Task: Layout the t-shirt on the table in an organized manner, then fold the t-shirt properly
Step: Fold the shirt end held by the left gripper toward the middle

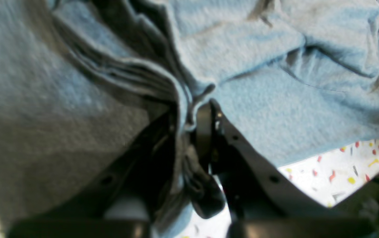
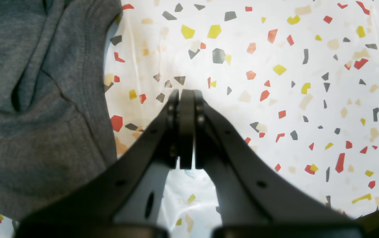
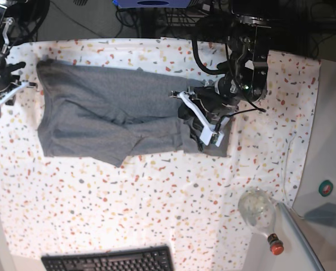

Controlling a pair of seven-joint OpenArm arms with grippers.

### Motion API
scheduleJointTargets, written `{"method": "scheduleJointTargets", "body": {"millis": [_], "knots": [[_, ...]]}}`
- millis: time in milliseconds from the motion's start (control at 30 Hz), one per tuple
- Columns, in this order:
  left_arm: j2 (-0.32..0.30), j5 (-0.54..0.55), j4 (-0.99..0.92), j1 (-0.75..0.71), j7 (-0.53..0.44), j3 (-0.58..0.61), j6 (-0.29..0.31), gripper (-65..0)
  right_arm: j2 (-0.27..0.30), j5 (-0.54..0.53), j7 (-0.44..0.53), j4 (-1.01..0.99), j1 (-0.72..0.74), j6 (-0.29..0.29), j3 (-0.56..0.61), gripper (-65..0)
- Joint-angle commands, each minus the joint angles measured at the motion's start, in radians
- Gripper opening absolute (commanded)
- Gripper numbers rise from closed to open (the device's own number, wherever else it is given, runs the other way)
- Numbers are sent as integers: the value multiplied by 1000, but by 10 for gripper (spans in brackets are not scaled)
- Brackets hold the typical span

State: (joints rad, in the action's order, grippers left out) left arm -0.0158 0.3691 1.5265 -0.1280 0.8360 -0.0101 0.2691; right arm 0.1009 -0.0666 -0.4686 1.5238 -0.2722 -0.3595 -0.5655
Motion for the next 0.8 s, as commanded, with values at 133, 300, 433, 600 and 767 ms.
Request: {"method": "scheduleJointTargets", "body": {"millis": [133,300,433,600,767], "knots": [[18,15,13,14,-13,-3,8,-650,13,-3,20,19,3,-2,-4,-650],[21,15,13,14,-13,-4,8,-650,13,-3,20,19,3,-2,-4,-650],[21,15,13,14,-13,-3,8,-650,13,-3,20,19,3,-2,-4,-650],[23,15,13,14,-13,-3,8,-650,13,-3,20,19,1,-2,-4,-650],[23,15,15,15,-13,-1,8,-527,13,-3,18,24,1,-2,-4,-650]]}}
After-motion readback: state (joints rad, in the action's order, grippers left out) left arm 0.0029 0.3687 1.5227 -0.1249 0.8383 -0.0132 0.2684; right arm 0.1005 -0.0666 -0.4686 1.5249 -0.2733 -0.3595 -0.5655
